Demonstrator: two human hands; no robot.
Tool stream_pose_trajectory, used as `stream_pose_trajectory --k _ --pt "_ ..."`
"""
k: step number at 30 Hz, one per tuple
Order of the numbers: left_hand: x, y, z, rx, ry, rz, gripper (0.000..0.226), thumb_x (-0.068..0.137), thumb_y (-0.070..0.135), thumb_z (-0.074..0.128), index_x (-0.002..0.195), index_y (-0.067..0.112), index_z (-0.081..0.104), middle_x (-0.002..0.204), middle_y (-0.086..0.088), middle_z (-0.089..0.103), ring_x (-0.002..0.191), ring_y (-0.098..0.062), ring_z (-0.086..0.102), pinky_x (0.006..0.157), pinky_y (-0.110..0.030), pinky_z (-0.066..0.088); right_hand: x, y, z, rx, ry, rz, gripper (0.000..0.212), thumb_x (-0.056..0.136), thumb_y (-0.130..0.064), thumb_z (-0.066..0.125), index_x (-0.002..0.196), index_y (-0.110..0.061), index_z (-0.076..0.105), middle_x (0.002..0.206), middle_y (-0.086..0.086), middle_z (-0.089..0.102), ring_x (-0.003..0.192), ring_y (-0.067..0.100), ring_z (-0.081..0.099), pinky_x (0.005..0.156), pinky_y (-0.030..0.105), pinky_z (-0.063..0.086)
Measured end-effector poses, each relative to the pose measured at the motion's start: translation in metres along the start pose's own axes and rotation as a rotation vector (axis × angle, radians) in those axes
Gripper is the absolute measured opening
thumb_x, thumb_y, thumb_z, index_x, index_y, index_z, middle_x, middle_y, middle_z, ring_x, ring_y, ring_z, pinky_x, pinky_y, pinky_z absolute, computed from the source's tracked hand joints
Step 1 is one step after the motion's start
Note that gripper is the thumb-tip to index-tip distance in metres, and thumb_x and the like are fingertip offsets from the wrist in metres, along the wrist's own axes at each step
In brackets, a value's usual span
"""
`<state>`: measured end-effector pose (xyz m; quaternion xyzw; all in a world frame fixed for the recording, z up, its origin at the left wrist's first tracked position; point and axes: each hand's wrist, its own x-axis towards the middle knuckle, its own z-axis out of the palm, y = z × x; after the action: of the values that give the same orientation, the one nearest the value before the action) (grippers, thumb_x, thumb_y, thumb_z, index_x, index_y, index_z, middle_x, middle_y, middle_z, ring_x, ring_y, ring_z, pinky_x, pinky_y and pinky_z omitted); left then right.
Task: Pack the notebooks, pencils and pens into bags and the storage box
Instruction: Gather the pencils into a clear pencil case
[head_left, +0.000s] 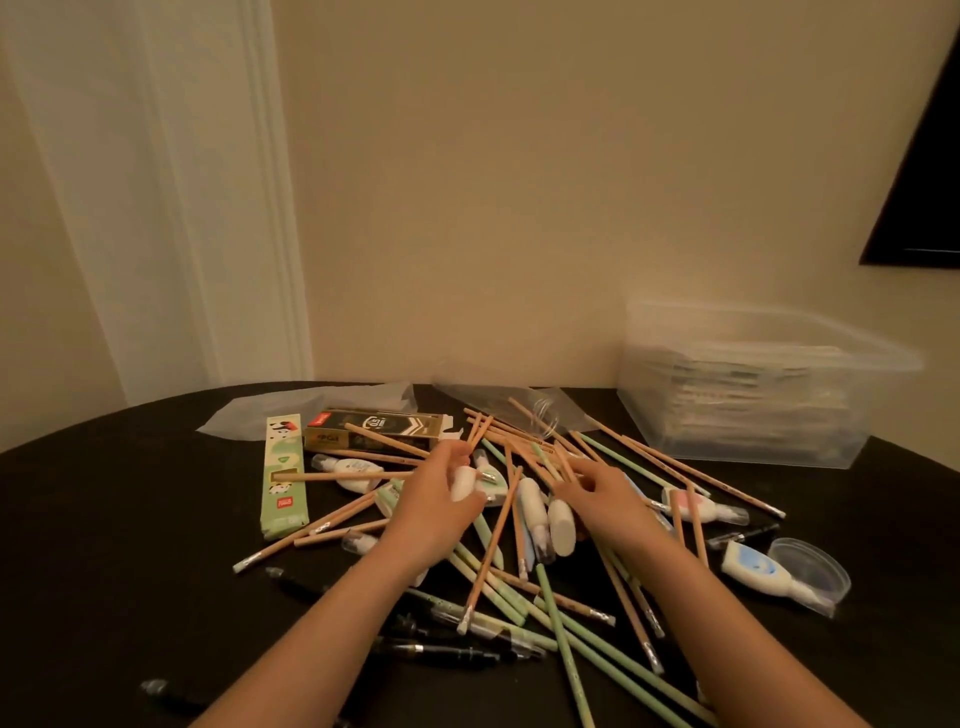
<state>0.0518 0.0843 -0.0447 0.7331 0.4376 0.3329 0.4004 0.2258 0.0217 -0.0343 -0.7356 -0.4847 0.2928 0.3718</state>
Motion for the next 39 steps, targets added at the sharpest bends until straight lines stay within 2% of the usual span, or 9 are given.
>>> stream_pose_trajectory --k 4,9,14,17,21,28,32,35,39 --pt "0.001 -0.003 0.000 0.011 0.014 0.041 0.046 0.088 0.010 0.061 0.129 0.023 0.047 0.134 0.006 0.049 0.125 -0.008 0.044 0.101 -0.023 0.036 0.005 0.005 -0.001 0.072 0.028 -0.015 0.043 0.096 -0.015 0.051 0.139 -0.019 0.044 0.091 -0.007 0.058 0.070 0.004 0.056 0.044 0.007 0.040" --pt "-0.006 0.004 0.002 0.057 0.053 0.097 0.032 0.092 0.016 0.055 0.121 0.025 0.051 0.124 0.011 0.050 0.117 -0.003 0.042 0.094 -0.021 0.034 0.003 0.010 -0.008 0.200 0.075 -0.005 0.041 0.095 -0.010 0.050 0.135 -0.017 0.048 0.095 0.007 0.064 0.068 0.011 0.062 0.057 0.017 0.051" --pt "-0.010 0.010 0.003 0.073 0.036 0.139 0.026 0.092 0.017 0.054 0.117 0.025 0.053 0.117 0.015 0.049 0.112 0.002 0.040 0.091 -0.019 0.033 0.000 0.007 -0.016 -0.062 0.262 -0.170 0.020 0.094 -0.018 0.055 0.111 -0.021 0.065 0.078 -0.004 0.064 0.070 0.007 0.059 0.058 0.018 0.045" --pt "-0.012 0.011 0.003 0.065 0.004 0.121 0.024 0.091 0.017 0.055 0.113 0.025 0.054 0.117 0.013 0.051 0.113 -0.001 0.043 0.090 -0.020 0.034 0.001 0.006 -0.021 -0.129 0.376 -0.219 0.011 0.094 -0.023 0.056 0.096 -0.024 0.066 0.079 -0.002 0.066 0.076 0.014 0.062 0.070 0.032 0.053" --pt "-0.012 0.016 0.004 0.028 -0.015 0.120 0.020 0.091 0.018 0.056 0.110 0.023 0.056 0.119 0.007 0.057 0.116 -0.007 0.049 0.094 -0.024 0.038 0.005 0.000 -0.030 -0.134 0.447 -0.234 0.024 0.093 -0.037 0.054 0.080 -0.021 0.066 0.076 0.000 0.064 0.074 0.016 0.060 0.070 0.039 0.051" --pt "-0.013 0.028 0.000 0.021 -0.002 0.186 0.017 0.093 0.022 0.054 0.109 0.022 0.059 0.110 0.009 0.060 0.106 -0.006 0.054 0.090 -0.022 0.042 0.002 -0.028 -0.028 -0.036 0.264 -0.263 0.034 0.097 -0.032 0.048 0.077 -0.010 0.063 0.065 0.001 0.055 0.060 0.012 0.048 0.062 0.030 0.042" --pt "-0.013 0.021 0.002 0.363 -0.043 0.169 0.018 0.092 0.027 0.056 0.109 0.024 0.060 0.116 0.006 0.055 0.111 -0.009 0.048 0.095 -0.027 0.042 0.006 -0.025 -0.022 -0.187 0.218 -0.265 0.030 0.100 -0.031 0.039 0.081 -0.015 0.056 0.071 0.000 0.054 0.064 0.015 0.050 0.067 0.041 0.049" --pt "-0.015 0.018 0.007 0.694 -0.013 0.216 0.022 0.089 0.040 0.057 0.107 0.027 0.060 0.125 0.006 0.048 0.123 -0.013 0.037 0.101 -0.031 0.034 0.009 -0.013 -0.018 -0.379 0.137 -0.225 0.021 0.099 -0.025 0.043 0.096 -0.014 0.061 0.078 -0.001 0.057 0.067 0.012 0.051 0.062 0.030 0.044" --pt "-0.016 0.017 0.018 0.889 0.015 0.241 0.032 0.088 0.046 0.054 0.109 0.023 0.061 0.131 0.003 0.044 0.124 -0.017 0.033 0.102 -0.034 0.031 0.014 -0.001 -0.016 -0.488 0.037 -0.126 0.011 0.090 -0.017 0.058 0.094 -0.014 0.068 0.089 0.002 0.064 0.080 0.012 0.057 0.074 0.027 0.050"
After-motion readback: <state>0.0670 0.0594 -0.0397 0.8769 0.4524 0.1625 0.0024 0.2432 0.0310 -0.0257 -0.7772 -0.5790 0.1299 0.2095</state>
